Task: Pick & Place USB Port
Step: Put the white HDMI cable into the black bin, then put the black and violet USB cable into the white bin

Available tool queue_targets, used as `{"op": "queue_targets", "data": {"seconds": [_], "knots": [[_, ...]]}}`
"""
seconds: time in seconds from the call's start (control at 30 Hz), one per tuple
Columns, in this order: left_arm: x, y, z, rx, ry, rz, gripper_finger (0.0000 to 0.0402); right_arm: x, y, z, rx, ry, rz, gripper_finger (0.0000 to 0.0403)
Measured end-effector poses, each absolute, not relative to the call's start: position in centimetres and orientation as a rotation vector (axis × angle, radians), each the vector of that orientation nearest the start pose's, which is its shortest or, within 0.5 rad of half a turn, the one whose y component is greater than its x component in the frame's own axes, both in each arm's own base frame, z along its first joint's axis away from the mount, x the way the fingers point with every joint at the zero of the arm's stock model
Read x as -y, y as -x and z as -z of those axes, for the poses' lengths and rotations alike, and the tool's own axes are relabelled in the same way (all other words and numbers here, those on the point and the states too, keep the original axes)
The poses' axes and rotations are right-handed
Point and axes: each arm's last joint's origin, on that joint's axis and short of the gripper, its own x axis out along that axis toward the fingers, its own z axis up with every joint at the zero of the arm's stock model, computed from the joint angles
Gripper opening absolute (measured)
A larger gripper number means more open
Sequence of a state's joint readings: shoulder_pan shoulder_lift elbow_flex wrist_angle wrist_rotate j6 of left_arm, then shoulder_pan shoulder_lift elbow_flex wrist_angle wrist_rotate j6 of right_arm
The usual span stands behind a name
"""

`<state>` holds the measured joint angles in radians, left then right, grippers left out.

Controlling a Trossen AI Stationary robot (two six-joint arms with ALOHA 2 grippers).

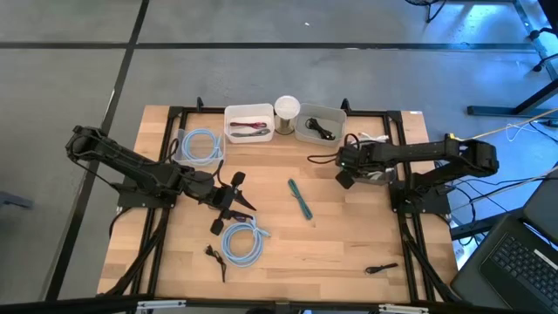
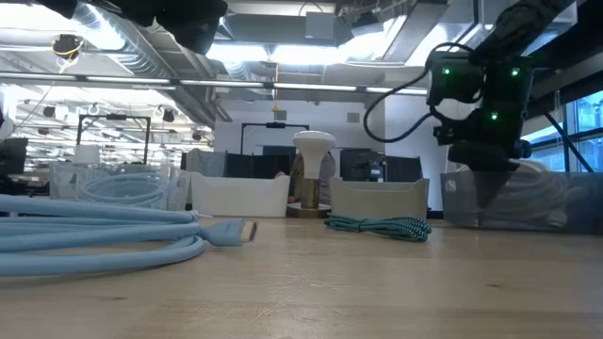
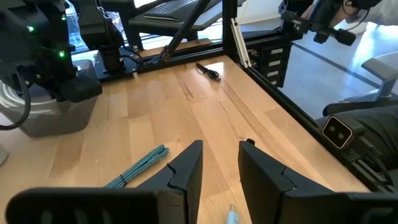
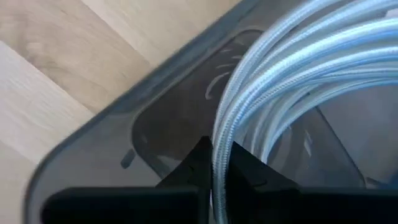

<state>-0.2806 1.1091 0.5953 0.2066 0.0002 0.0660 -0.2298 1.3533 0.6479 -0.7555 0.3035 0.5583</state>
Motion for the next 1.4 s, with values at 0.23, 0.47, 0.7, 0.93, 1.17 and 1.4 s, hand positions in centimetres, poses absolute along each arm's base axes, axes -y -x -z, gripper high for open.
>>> {"op": "queue_targets", "data": {"seconds": [0.23,0.47,0.7,0.93,1.17,1.4], "knots": [[6.6,-22.8,-24.2,-0.296,-0.108,0.289,0.0097,5.6,-19.6,-17.2,-1.221,-0.387,0.83,0.013],[6.6,-22.8,-24.3,-0.296,-0.108,0.289,0.0093,5.1,-19.2,-19.0,-1.23,-0.422,0.855,0.018],[6.6,-22.8,-24.2,-0.296,-0.108,0.289,0.0097,3.0,-18.6,-23.1,-1.198,-0.393,0.873,0.0185],[6.6,-22.8,-24.3,-0.294,-0.062,0.282,0.0094,-1.6,-19.9,-26.7,-0.897,-0.381,0.663,0.0185],[6.6,-22.9,-24.4,-0.306,0.073,0.262,0.0096,-10.3,-22.5,-27.8,-0.415,-0.226,0.167,0.0186],[6.6,-22.9,-24.4,-0.307,0.068,0.257,0.0096,-12.0,-24.0,-25.3,-0.215,-0.05,0.044,0.0175]]}}
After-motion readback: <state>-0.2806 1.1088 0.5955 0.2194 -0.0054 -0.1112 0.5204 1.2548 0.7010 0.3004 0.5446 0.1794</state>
